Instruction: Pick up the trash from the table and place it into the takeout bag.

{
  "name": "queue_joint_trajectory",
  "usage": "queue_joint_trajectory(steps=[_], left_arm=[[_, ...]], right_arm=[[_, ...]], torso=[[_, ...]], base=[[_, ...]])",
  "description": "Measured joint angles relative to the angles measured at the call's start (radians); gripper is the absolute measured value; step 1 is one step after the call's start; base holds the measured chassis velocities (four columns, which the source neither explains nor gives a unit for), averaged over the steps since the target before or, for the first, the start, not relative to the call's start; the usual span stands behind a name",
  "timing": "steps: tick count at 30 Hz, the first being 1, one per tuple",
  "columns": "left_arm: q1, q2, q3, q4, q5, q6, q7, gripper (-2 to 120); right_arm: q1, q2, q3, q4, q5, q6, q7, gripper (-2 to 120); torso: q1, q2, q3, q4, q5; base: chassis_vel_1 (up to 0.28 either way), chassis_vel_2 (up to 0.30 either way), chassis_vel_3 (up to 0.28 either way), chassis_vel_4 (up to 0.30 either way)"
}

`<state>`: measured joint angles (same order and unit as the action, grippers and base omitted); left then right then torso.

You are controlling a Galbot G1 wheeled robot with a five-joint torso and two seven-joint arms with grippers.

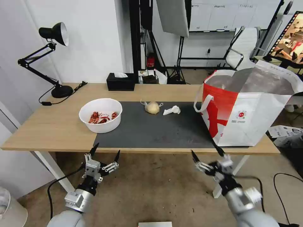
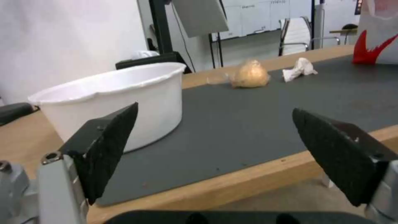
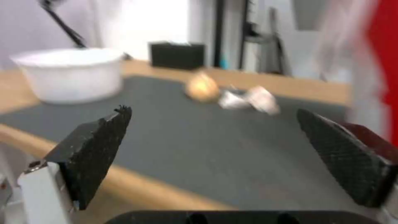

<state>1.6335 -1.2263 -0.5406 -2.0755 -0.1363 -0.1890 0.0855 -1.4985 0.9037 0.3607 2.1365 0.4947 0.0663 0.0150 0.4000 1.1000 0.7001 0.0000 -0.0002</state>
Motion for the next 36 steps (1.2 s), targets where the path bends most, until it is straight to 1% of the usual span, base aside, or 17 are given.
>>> queue_joint_trajectory(steps=[1,2,5,6,8,9,10,11,12,13,14,16,17,20,21,24,36], left_arm=[[0.0,0.0,0.0,0.0,0.0,0.0,0.0,100],[-0.003,0.0,0.002,0.0,0.0,0.002,-0.001,100],[-0.001,0.002,0.003,-0.003,0.0,0.007,-0.003,100],[-0.001,0.002,0.003,-0.003,0.0,0.007,-0.003,100],[0.0,0.003,0.003,-0.004,0.0,0.009,-0.003,100],[0.002,0.004,0.001,-0.004,0.0,0.013,-0.004,100],[0.003,0.005,0.0,-0.004,0.0,0.015,-0.004,100],[0.003,0.005,0.0,-0.004,0.0,0.015,-0.004,100],[0.003,0.005,-0.001,-0.003,0.0,0.017,-0.005,100],[0.003,0.005,-0.002,0.002,0.0,0.018,-0.006,100],[0.003,0.005,-0.002,0.002,0.0,0.018,-0.006,100],[0.003,0.005,-0.003,0.009,-0.001,0.02,-0.006,100],[0.003,0.005,-0.003,0.009,-0.001,0.02,-0.006,100],[0.003,0.006,-0.003,0.016,-0.001,0.021,-0.006,100],[0.003,0.006,-0.003,0.016,-0.001,0.021,-0.006,100],[0.003,0.005,-0.004,0.02,-0.001,0.021,-0.006,100],[0.002,0.002,-0.001,0.029,-0.002,0.021,-0.005,100]], right_arm=[[0.0,0.0,0.0,0.0,0.0,0.0,0.0,100],[0.088,-0.032,-0.05,-0.032,0.044,-0.015,-0.011,100],[0.283,-0.066,-0.159,-0.128,0.128,-0.048,-0.005,100],[0.283,-0.066,-0.159,-0.128,0.128,-0.048,-0.005,100],[0.361,-0.069,-0.205,-0.169,0.155,-0.06,0.013,100],[0.519,-0.063,-0.31,-0.25,0.19,-0.096,0.07,100],[0.587,-0.053,-0.363,-0.285,0.195,-0.123,0.11,100],[0.587,-0.053,-0.363,-0.285,0.195,-0.123,0.11,100],[0.649,-0.04,-0.417,-0.317,0.2,-0.156,0.158,100],[0.75,-0.005,-0.503,-0.376,0.212,-0.206,0.26,100],[0.75,-0.005,-0.503,-0.376,0.212,-0.206,0.26,100],[0.891,0.063,-0.594,-0.463,0.23,-0.288,0.433,100],[0.891,0.063,-0.594,-0.463,0.23,-0.288,0.433,100],[1.034,0.169,-0.66,-0.568,0.329,-0.392,0.628,100],[1.034,0.169,-0.66,-0.568,0.329,-0.392,0.628,100],[1.115,0.238,-0.687,-0.658,0.404,-0.455,0.737,100],[1.208,0.335,-0.719,-0.816,0.502,-0.547,0.816,100]], torso=[[0.0,0.0,0.0,0.0,0.0],[0.0,0.0,0.0,0.0001,0.0001],[0.0,0.0,0.0,-0.0001,0.0003],[0.0,0.0,0.0,-0.0001,0.0003],[0.0,0.0,0.0,-0.0001,0.0004],[0.0,0.0,0.0,0.0,0.0],[0.0,0.0,0.0,0.0001,0.0],[0.0,0.0,0.0,0.0001,0.0],[0.0,0.0,0.0,0.0003,0.0],[0.0,0.0,0.0,-0.0001,0.0002],[0.0,0.0,0.0,-0.0001,0.0002],[0.0,0.0,0.0,0.0001,-0.0003],[0.0,0.0,0.0,0.0001,-0.0003],[0.0,0.0,0.0,0.0003,-0.0001],[0.0,0.0,0.0,0.0003,-0.0001],[0.0,0.0,0.0,0.0002,0.0],[0.0,0.0,0.0,0.0,0.0001]], base=[[0.0,0.0,0.0,0.0],[0.0,0.0,0.0,0.0],[0.0,0.0,0.0,0.0],[0.0,0.0,0.0,0.0],[0.0,0.0,0.0,0.0],[0.0,0.0,0.0,0.0],[0.0,0.0,0.0,0.0],[0.0,0.0,0.0,0.0],[0.0,0.0,0.0,0.0],[0.0,0.0,0.0,0.0],[0.0,0.0,0.0,0.0],[0.0,0.0,0.0,0.0],[0.0,0.0,0.0,0.0],[0.0,0.0,0.0,0.0],[0.0,0.0,0.0,0.0],[0.0,0.0,0.0,0.0],[0.0,0.0,0.0,0.0]])
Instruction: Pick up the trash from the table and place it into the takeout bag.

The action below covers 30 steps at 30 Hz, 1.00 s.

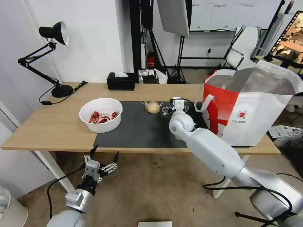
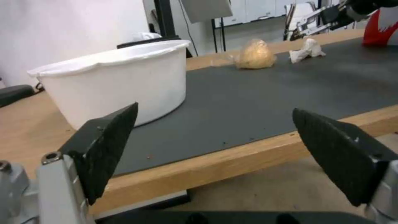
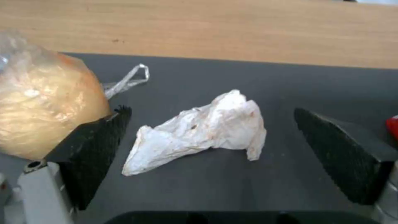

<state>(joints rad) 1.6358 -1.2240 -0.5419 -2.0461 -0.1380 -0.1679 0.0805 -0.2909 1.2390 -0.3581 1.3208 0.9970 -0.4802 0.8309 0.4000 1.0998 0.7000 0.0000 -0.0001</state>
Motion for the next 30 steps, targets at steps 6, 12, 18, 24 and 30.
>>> queue_joint_trajectory(steps=[6,12,18,24,30], left_arm=[[0.001,0.0,0.0,0.001,0.0,0.0,0.0,100],[0.006,0.004,-0.005,-0.003,-0.003,0.0,0.0,100],[0.011,0.006,-0.005,-0.006,-0.004,0.0,0.001,100],[0.013,0.007,-0.005,-0.006,-0.004,0.0,0.001,100],[0.017,0.009,-0.004,-0.007,-0.005,-0.003,0.001,100]], right_arm=[[0.016,0.031,-0.003,-0.053,0.006,-0.014,0.005,100],[0.038,0.068,0.001,-0.122,0.018,-0.023,-0.016,100],[0.05,0.086,0.011,-0.17,0.018,-0.023,-0.049,100],[0.052,0.098,0.025,-0.196,0.02,-0.023,-0.063,100],[0.048,0.104,0.04,-0.208,0.025,-0.022,-0.066,96]], torso=[[0.0,0.0,0.0,0.0,0.0],[0.0,0.0,0.0,0.0,0.0],[0.0,0.0,0.0,0.0,0.0],[0.0,0.0,0.0,0.0,0.0],[0.0,0.0,0.0,0.0,0.0001]], base=[[0.0,0.0,0.0,0.0],[0.0,0.0,0.0,0.0],[0.0,0.0,0.0,0.0],[0.0,0.0,0.0,0.0],[0.0,0.0,0.0,0.0]])
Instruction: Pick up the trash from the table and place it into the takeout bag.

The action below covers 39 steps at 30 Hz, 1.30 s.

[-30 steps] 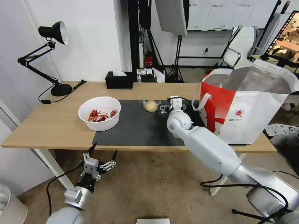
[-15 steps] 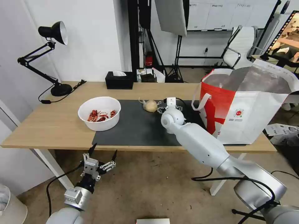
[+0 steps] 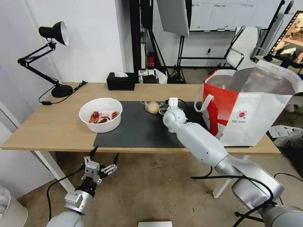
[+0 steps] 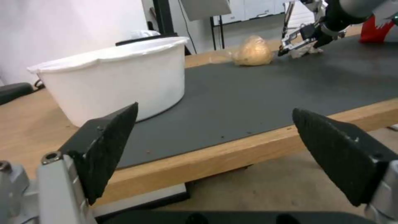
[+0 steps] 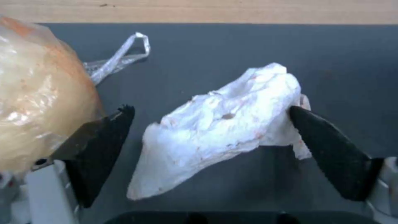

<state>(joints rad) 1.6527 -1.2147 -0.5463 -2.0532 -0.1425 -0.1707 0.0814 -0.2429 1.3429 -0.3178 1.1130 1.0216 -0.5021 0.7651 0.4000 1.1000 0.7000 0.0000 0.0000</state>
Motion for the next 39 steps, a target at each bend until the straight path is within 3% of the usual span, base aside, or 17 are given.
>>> queue_joint_trajectory(steps=[2,5,14,17,18,20,27,35,36,39], left_arm=[[0.001,0.0,0.0,0.0,0.0,0.0,0.0,100],[0.003,0.002,0.001,-0.001,0.0,-0.002,0.001,100],[0.002,0.005,0.003,-0.002,-0.002,-0.002,0.001,100],[0.002,0.005,0.006,-0.002,-0.002,-0.002,0.001,100],[0.002,0.005,0.006,-0.002,-0.002,-0.002,0.001,100],[0.002,0.005,0.008,-0.002,-0.002,-0.002,0.001,100],[0.001,0.005,0.009,-0.004,-0.003,-0.001,0.001,100],[0.007,0.006,0.01,-0.016,-0.005,0.002,0.001,100],[0.009,0.009,0.008,-0.022,-0.006,0.003,0.0,100],[0.011,0.01,0.007,-0.025,-0.007,0.003,0.0,100]], right_arm=[[-0.002,0.0,0.002,0.0,0.001,0.0,0.002,94],[-0.016,-0.001,0.009,0.008,0.005,0.003,0.011,78],[-0.031,-0.008,0.014,0.029,0.009,0.011,0.032,52],[-0.044,-0.022,0.015,0.056,0.01,0.033,0.043,37],[-0.044,-0.022,0.015,0.056,0.01,0.033,0.043,37],[-0.058,-0.037,0.015,0.092,0.008,0.059,0.054,24],[-0.097,-0.081,0.039,0.182,-0.004,0.126,0.061,0],[-0.142,-0.161,0.07,0.312,-0.022,0.189,0.022,0],[-0.166,-0.204,0.087,0.391,-0.048,0.22,-0.021,0],[-0.191,-0.247,0.104,0.465,-0.079,0.243,-0.06,0]], torso=[[0.0,0.0,0.0,0.0,0.0],[0.0,0.0,0.0,0.0001,0.0],[0.0,0.0,0.0,0.0002,0.0],[0.0,0.0,0.0,-0.0002,0.0],[0.0,0.0,0.0,-0.0002,0.0],[0.0,0.0,0.0,-0.0002,0.0],[0.0,0.0,0.0,0.0,0.0001],[0.0,0.0,0.0,0.0,0.0002],[0.0,0.0,0.0,0.0,0.0002],[0.0,0.0,0.0,0.0001,0.0002]], base=[[0.0,0.0,0.0,0.0],[0.0,0.0,0.0,0.0],[0.0,0.0,0.0,0.0],[0.0,0.0,0.0,0.0],[0.0,0.0,0.0,0.0],[0.0,0.0,0.0,0.0],[0.0,0.0,0.0,0.0],[0.0,0.0,0.0,0.0],[0.0,0.0,0.0,0.0],[0.0,0.0,0.0,0.0]])
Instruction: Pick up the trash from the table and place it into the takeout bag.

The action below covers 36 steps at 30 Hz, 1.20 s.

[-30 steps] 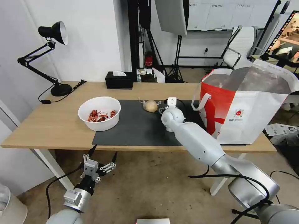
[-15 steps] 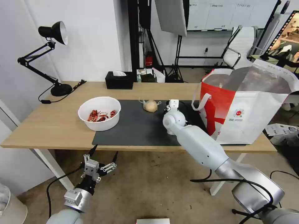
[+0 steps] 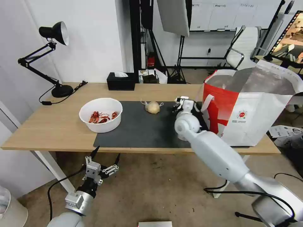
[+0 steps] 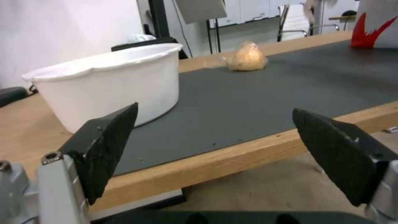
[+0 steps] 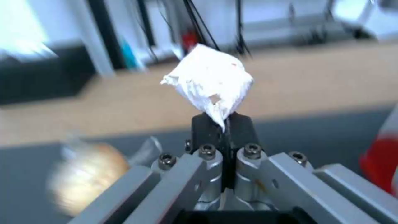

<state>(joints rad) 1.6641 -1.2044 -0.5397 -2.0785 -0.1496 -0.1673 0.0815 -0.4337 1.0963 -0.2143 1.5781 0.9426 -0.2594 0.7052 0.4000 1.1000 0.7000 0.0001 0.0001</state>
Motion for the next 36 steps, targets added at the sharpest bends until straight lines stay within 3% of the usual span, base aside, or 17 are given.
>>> queue_joint_trajectory(steps=[6,15,17,24,30,36], left_arm=[[0.005,0.002,0.0,-0.013,-0.001,0.002,-0.001,100],[0.002,0.001,0.006,-0.013,0.0,0.006,-0.001,100],[0.006,-0.001,0.014,-0.019,0.002,0.016,-0.001,100],[0.005,-0.007,0.027,-0.021,0.004,0.026,-0.001,100],[0.006,-0.011,0.029,-0.026,0.004,0.033,0.0,100],[0.014,-0.013,0.026,-0.039,0.004,0.035,0.001,100]], right_arm=[[-0.14,-0.179,0.11,0.257,-0.221,0.114,-0.194,0],[-0.192,-0.277,0.216,0.384,-0.237,0.124,-0.185,0],[-0.19,-0.343,0.286,0.438,-0.201,0.012,-0.037,0],[-0.163,-0.438,0.364,0.432,0.032,-0.157,0.153,0],[-0.155,-0.479,0.386,0.409,0.111,-0.272,0.169,7],[-0.142,-0.495,0.389,0.408,0.127,-0.299,0.153,30]], torso=[[0.0,0.0,0.0,-0.0007,0.0003],[0.0,0.0,0.0,-0.0002,0.0],[0.0,0.0,0.0,-0.0001,0.0001],[0.0,0.0,0.0,-0.0002,0.0],[0.0,0.0,0.0,-0.0003,0.0001],[0.0,0.0,0.0,-0.0001,-0.0001]], base=[[0.0,0.0,0.0,0.0],[0.0,0.0,0.0,0.0],[0.0,0.0,0.0,0.0],[0.0,0.0,0.0,0.0],[0.0,0.0,0.0,0.0],[0.0,0.0,0.0,0.0]])
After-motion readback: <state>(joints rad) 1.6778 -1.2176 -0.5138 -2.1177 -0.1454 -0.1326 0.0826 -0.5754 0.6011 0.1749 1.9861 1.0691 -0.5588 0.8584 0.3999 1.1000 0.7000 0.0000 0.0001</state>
